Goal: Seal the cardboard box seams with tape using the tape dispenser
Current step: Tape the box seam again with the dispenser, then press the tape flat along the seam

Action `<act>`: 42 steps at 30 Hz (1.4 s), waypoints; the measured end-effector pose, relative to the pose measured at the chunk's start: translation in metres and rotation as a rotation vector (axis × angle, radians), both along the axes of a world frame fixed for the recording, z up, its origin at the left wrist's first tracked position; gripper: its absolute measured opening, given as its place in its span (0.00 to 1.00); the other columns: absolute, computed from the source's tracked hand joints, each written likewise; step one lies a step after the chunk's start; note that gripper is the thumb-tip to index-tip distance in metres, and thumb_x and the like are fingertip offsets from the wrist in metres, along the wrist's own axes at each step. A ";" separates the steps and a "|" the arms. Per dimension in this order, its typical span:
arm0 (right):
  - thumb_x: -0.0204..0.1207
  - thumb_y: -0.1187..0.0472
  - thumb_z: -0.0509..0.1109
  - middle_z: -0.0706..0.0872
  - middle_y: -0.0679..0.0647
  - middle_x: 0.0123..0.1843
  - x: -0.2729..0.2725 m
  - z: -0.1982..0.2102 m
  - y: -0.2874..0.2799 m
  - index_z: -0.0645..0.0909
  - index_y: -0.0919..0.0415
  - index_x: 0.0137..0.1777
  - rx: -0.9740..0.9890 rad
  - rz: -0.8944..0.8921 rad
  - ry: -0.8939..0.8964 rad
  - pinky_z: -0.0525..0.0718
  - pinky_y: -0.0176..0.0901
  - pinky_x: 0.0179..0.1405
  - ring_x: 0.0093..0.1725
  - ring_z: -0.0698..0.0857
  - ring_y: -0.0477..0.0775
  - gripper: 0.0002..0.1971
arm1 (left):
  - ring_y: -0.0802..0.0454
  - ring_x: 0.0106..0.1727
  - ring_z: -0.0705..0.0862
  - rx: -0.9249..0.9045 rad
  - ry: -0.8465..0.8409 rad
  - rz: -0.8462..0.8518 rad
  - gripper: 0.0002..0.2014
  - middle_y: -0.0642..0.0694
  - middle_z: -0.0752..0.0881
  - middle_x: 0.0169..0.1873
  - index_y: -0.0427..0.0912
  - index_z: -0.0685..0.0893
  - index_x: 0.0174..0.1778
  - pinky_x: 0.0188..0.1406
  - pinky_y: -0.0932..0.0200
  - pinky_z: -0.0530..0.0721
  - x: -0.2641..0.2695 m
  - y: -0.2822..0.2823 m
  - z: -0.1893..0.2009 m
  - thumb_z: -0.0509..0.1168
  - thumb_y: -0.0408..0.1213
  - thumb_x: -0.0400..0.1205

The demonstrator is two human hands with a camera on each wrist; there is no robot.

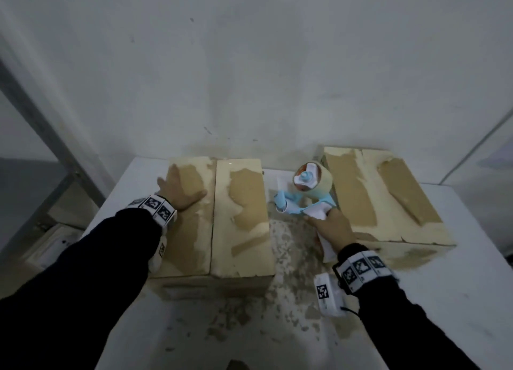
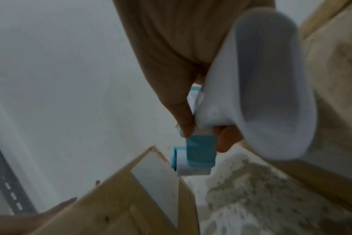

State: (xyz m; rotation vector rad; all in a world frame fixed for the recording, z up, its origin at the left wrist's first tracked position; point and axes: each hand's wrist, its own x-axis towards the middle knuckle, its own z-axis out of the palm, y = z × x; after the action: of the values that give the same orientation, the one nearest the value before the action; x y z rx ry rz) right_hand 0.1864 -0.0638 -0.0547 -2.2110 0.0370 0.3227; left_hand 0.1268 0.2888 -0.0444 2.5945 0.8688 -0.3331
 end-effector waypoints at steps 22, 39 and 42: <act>0.82 0.45 0.61 0.64 0.63 0.82 0.028 -0.048 0.075 0.59 0.63 0.82 -0.643 0.283 0.301 0.68 0.50 0.76 0.78 0.68 0.62 0.34 | 0.36 0.70 0.75 -0.407 -0.040 -0.157 0.56 0.35 0.69 0.75 0.47 0.36 0.81 0.68 0.41 0.77 0.001 0.065 0.006 0.71 0.58 0.71; 0.87 0.58 0.55 0.81 0.59 0.71 0.089 0.069 0.317 0.77 0.61 0.72 -0.520 1.024 -0.334 0.72 0.45 0.66 0.69 0.78 0.59 0.18 | 0.43 0.50 0.82 -0.673 -0.277 -0.007 0.16 0.38 0.79 0.54 0.41 0.69 0.66 0.60 0.47 0.83 0.054 0.105 0.008 0.57 0.43 0.85; 0.88 0.59 0.52 0.82 0.61 0.70 0.085 0.055 0.341 0.78 0.63 0.71 -0.579 1.113 -0.296 0.75 0.48 0.65 0.68 0.79 0.62 0.19 | 0.49 0.48 0.85 -0.780 -0.318 0.063 0.11 0.43 0.83 0.54 0.42 0.73 0.64 0.56 0.58 0.81 0.048 0.112 0.005 0.52 0.36 0.87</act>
State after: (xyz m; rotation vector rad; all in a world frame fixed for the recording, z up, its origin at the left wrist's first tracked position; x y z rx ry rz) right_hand 0.2714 0.2769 0.0000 -2.6110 -1.4513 0.6241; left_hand 0.1749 0.4008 -0.0399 1.8242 0.5527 -0.1799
